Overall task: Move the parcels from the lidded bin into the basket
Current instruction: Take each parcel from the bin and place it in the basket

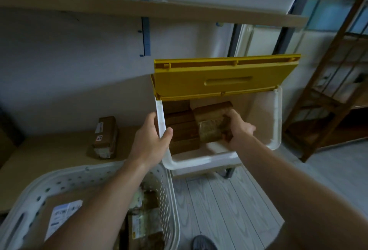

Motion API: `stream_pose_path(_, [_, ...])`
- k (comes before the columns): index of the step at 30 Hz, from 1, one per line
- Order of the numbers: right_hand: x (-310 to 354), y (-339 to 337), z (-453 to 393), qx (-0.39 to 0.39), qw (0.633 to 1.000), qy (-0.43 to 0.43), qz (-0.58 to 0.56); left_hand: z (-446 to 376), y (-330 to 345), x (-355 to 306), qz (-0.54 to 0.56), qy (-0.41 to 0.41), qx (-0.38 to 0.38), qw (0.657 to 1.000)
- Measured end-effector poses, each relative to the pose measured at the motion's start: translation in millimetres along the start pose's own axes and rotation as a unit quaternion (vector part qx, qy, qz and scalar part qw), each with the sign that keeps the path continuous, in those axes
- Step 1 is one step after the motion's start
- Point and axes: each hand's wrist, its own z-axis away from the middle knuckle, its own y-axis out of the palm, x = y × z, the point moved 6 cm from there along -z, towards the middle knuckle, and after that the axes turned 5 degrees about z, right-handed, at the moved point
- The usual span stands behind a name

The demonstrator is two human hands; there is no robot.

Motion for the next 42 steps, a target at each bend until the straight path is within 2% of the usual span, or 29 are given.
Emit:
stream_pose_path(6, [2.0, -20.0, 54.8, 0.076, 0.997, -0.014, 0.005, 18.2, -14.5, -7.4, 0.011, 0.023, -0.001, 1.000])
stream_pose_path(12, [-5.7, -29.9, 106.5, 0.182, 0.982, -0.001, -0.047, 31.4, -28.8, -0.6, -0.016, 0.051, 0.051, 0.997])
stream_pose_path(15, [-10.4, -23.5, 128.1, 0.227, 0.971, -0.019, -0.076, 37.3, -31.2, -6.3, 0.080, 0.023, 0.072, 0.994])
stream_pose_path(18, [-14.5, -9.2, 148.1, 0.260, 0.961, -0.053, -0.081, 44.3, -34.9, -11.3, 0.221, -0.029, 0.072, 0.972])
stream_pose_path(21, [-19.8, 5.5, 161.9, 0.280, 0.953, -0.079, -0.087, 48.0, -44.9, -10.5, 0.291, -0.064, 0.069, 0.952])
stream_pose_path(25, [-28.1, 30.2, 178.2, 0.327, 0.938, -0.065, -0.094, 50.4, -65.9, -9.4, 0.332, -0.055, 0.033, 0.941])
stream_pose_path(36, [-32.9, 119.5, 213.7, 0.442, 0.894, -0.056, -0.047, 58.6, -151.0, 17.1, 0.329, -0.015, -0.119, 0.937])
stream_pose_path(42, [-44.5, 158.0, 226.3, 0.472, 0.881, -0.017, -0.020, 61.7, -184.3, 35.1, 0.342, -0.006, -0.172, 0.924])
